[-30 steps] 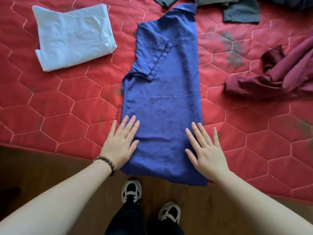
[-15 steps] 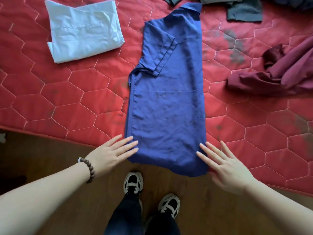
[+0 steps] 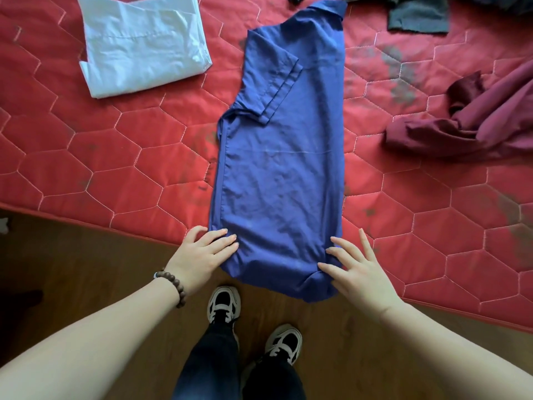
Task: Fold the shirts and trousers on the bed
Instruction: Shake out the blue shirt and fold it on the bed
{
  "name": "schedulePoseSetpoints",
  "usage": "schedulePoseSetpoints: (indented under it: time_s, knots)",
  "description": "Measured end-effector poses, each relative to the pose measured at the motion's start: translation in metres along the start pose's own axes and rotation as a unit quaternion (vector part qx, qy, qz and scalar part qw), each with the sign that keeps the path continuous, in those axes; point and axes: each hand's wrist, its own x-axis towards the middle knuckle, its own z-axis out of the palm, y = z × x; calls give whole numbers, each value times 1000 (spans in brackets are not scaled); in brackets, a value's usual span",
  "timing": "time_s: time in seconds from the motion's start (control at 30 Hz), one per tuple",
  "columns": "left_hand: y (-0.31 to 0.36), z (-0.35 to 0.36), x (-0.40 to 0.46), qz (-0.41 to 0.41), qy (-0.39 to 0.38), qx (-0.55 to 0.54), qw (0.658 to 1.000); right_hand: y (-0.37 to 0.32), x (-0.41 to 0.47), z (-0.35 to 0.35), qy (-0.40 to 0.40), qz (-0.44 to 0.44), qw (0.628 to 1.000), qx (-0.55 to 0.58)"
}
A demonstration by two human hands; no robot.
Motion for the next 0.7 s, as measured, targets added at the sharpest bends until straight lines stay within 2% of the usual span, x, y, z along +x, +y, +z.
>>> schedulePoseSetpoints:
  time_s: [0.07,0.1,0.13,0.17,0.2,0.27,0.33,0.4,0.43,0.47,0.5,0.53,0.57,0.63,0.67,0.7]
  knots:
    - [0,-18,16,-46,-15,-68,997,4,10,-13,-23,9,996,85]
    - [-3,-31,26,-86,-20,-136,987,8,18,-23,-43,30,986,157]
    - [-8,-45,38,-140,-33,-228,963,12,27,-38,-62,74,967,237]
    - [-17,-62,54,-200,-58,-335,919,19,41,-55,-78,136,935,319]
    - [-29,-75,68,-258,-85,-442,855,29,54,-67,-85,199,895,391]
    - [-62,-87,104,-348,-69,-577,736,55,96,-86,-50,289,821,490]
    - [-89,-83,136,-431,-9,-653,622,77,138,-87,-14,385,731,564]
    - [-101,-69,157,-505,14,-707,495,91,169,-71,-24,502,642,579]
    - [-104,-58,161,-536,7,-715,449,95,177,-61,-46,548,617,563]
    - [-105,-47,162,-561,-2,-708,428,96,182,-53,-61,574,603,551]
    - [-105,-38,161,-576,-2,-699,424,96,185,-47,-58,587,596,545]
    - [-105,-29,158,-577,-7,-682,449,95,186,-42,-43,590,599,541]
    - [-103,-25,155,-567,-22,-655,500,94,186,-40,-26,586,613,530]
    - [-103,-21,153,-532,-55,-562,630,92,185,-38,-12,568,662,489]
    - [-102,-18,154,-531,-54,-522,666,90,183,-40,-12,562,683,466]
    - [-103,-15,156,-534,-37,-499,681,89,184,-41,-11,557,700,446]
